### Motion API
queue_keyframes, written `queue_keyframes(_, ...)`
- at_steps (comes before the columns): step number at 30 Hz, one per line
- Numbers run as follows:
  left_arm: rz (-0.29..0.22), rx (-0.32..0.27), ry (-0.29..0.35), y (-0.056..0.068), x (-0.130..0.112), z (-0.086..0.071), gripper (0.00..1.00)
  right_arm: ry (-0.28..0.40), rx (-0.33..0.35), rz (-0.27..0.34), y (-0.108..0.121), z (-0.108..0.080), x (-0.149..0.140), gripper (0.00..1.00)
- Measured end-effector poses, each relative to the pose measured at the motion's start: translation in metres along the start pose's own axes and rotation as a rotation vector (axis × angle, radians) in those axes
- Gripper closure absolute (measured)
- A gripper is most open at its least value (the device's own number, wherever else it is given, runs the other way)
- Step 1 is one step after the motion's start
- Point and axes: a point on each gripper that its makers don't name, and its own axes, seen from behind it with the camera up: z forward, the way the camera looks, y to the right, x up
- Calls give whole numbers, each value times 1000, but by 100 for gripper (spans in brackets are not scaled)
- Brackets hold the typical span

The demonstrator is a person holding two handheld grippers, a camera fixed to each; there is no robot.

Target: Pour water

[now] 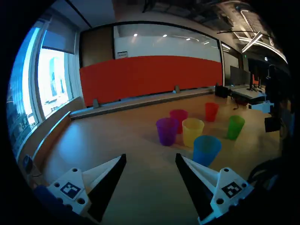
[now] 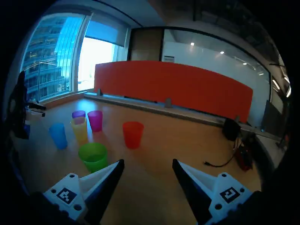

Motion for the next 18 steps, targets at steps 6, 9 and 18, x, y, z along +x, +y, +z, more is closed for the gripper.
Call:
queue_keyframes(6, -6, 59, 67, -8, 11, -4, 2, 74, -54, 30, 5, -5, 14, 1)
queue_keyframes(9, -10, 77, 93, -9, 16, -6, 2, 116, -82, 50, 10, -7, 23, 1)
queue_keyframes(18, -73, 117, 194, -8, 41, -12, 2, 260, -191, 118, 33, -19, 53, 1)
